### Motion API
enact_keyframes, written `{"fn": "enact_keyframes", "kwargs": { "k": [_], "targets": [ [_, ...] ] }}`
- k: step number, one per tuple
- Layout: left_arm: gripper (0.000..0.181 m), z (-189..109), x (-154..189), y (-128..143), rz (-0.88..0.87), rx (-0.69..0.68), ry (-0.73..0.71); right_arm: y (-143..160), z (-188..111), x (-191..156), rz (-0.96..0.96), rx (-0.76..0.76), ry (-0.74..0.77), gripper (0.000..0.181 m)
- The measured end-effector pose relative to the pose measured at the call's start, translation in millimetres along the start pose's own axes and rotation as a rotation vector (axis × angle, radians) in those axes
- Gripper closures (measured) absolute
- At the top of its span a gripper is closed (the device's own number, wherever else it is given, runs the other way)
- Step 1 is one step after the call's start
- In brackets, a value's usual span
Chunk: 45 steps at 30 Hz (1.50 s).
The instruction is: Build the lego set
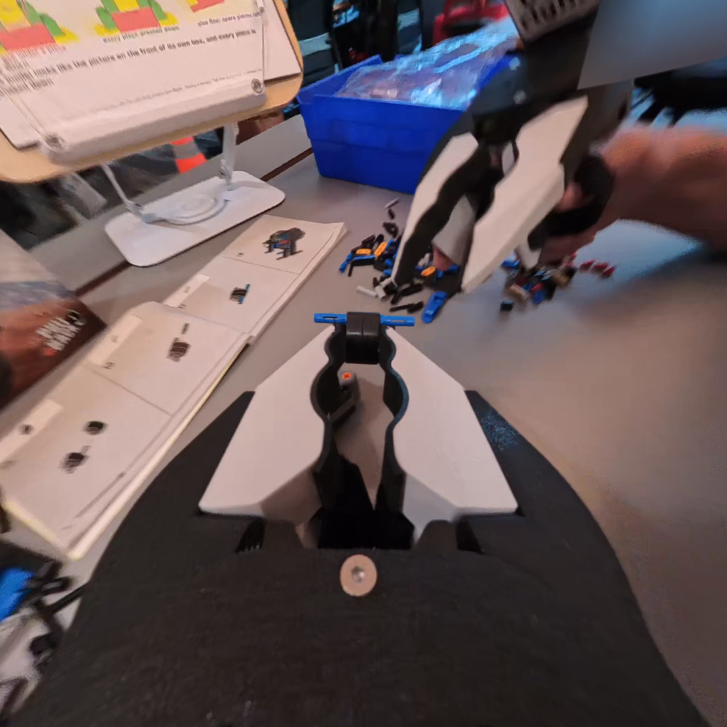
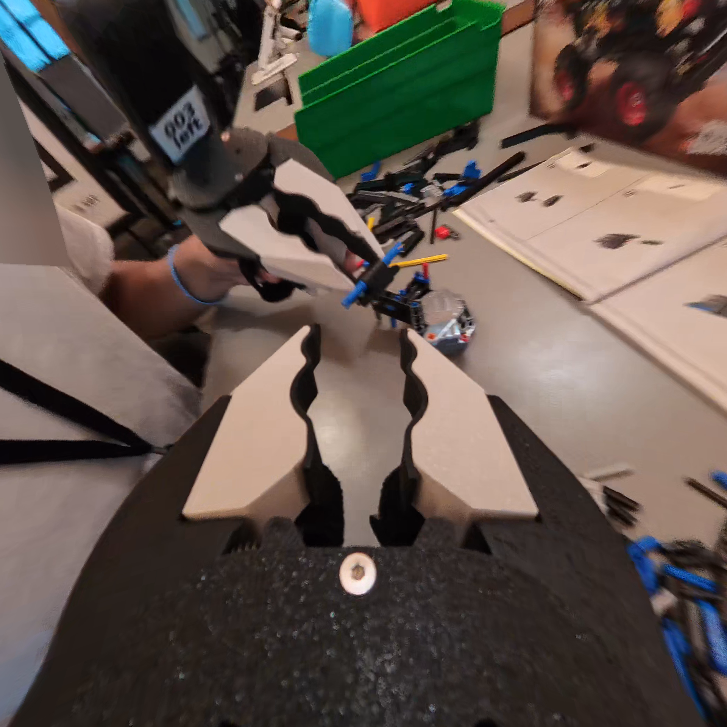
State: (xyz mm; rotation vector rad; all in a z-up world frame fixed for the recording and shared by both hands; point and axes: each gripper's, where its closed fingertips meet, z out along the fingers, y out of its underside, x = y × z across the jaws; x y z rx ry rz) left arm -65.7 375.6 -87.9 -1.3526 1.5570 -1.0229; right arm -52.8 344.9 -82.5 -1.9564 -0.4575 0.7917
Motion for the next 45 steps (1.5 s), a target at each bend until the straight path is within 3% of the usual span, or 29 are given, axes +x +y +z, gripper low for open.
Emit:
{"fn": "enact_keyframes", "kwargs": {
  "k": [5, 10, 13, 19, 23, 28, 31, 34, 40, 45],
  "targets": [
    [0.167, -5, 10, 1, 0.311, -0.054, -0.135, -8, 17, -6, 0.187, -0.067, -0.164, 0.139],
    [0.167, -3, 18, 1, 0.471, -0.107, -0.204, 1, 33, -24, 0.337, -0.093, -0.352, 0.144],
    [0.167, -3, 23, -5, 0.485, -0.089, -0.210, -2, 29, -18, 0.386, -0.022, -0.367, 0.166],
    [0.166, -5, 37, -14, 0.492, -0.029, -0.142, -3, 19, -31, 0.458, 0.010, -0.505, 0.167],
    [0.148, -15, 36, -24, 0.423, 0.063, -0.112, -9, 15, -44, 0.530, 0.037, -0.611, 0.167],
    [0.139, -18, 29, -23, 0.356, 0.099, -0.100, -11, 20, -44, 0.604, 0.074, -0.635, 0.167],
    [0.151, -15, 31, -22, 0.436, 0.094, -0.156, -12, 20, -39, 0.632, 0.101, -0.634, 0.167],
    [0.143, -12, 20, -20, 0.551, 0.049, -0.293, -10, 24, -27, 0.619, 0.122, -0.547, 0.167],
    [0.146, -10, 18, -17, 0.545, 0.022, -0.296, -9, 26, -23, 0.650, 0.140, -0.536, 0.167],
    [0.165, -3, 20, -15, 0.580, 0.009, -0.330, -13, 24, -16, 0.560, 0.180, -0.445, 0.167]
  ]
}}
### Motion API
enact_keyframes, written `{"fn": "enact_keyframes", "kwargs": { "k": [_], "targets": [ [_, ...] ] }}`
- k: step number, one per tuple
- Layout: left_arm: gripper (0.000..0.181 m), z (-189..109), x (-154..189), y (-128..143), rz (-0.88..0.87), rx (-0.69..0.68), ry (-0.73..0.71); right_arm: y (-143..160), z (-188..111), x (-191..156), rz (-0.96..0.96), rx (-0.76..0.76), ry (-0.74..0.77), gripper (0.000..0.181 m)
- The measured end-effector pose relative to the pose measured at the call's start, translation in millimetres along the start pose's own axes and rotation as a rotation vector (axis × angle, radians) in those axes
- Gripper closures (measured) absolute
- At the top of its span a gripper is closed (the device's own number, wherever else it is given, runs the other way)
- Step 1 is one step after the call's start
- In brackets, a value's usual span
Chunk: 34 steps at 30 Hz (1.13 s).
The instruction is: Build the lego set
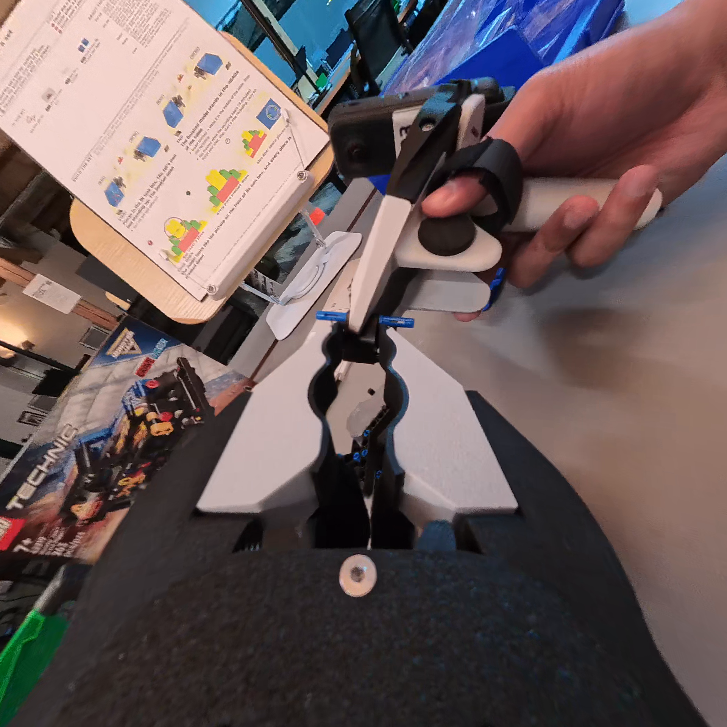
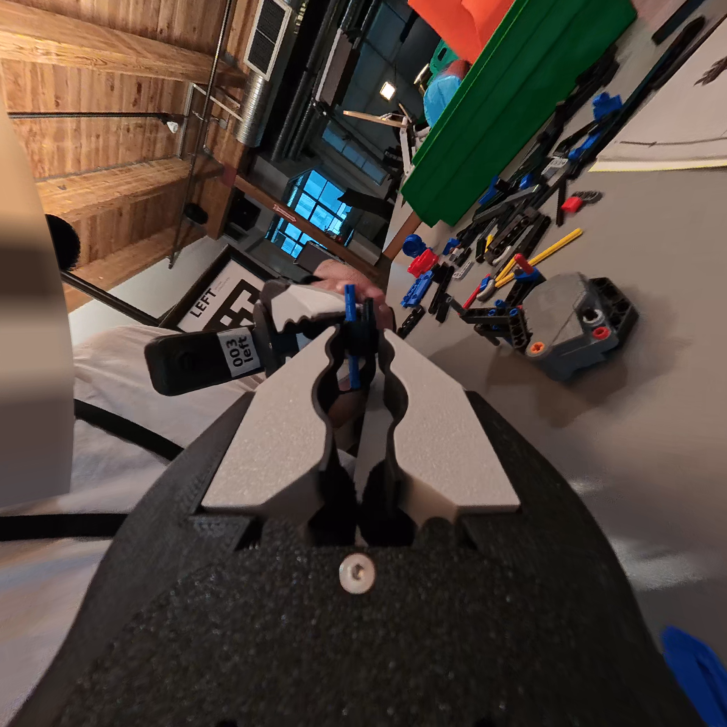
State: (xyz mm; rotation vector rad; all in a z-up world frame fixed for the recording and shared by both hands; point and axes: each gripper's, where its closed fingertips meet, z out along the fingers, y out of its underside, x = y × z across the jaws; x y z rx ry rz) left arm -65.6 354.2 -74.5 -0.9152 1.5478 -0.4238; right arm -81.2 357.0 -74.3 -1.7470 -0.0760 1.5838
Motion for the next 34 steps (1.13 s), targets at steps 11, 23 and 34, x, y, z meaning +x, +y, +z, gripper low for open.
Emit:
{"fn": "enact_keyframes", "kwargs": {
  "k": [11, 23, 34],
  "targets": [
    [0.157, -2, -5, -3, -0.102, 0.006, -0.009, -2, -3, -5, 0.125, 0.020, -0.082, 0.167],
    [0.156, 2, -12, -5, 0.030, -0.017, -0.199, -10, -7, -1, 0.187, 0.097, -0.044, 0.167],
    [0.164, -3, -12, -18, 0.077, 0.031, -0.288, -45, -44, -2, 0.315, 0.267, -0.123, 0.165]
  ]
}}
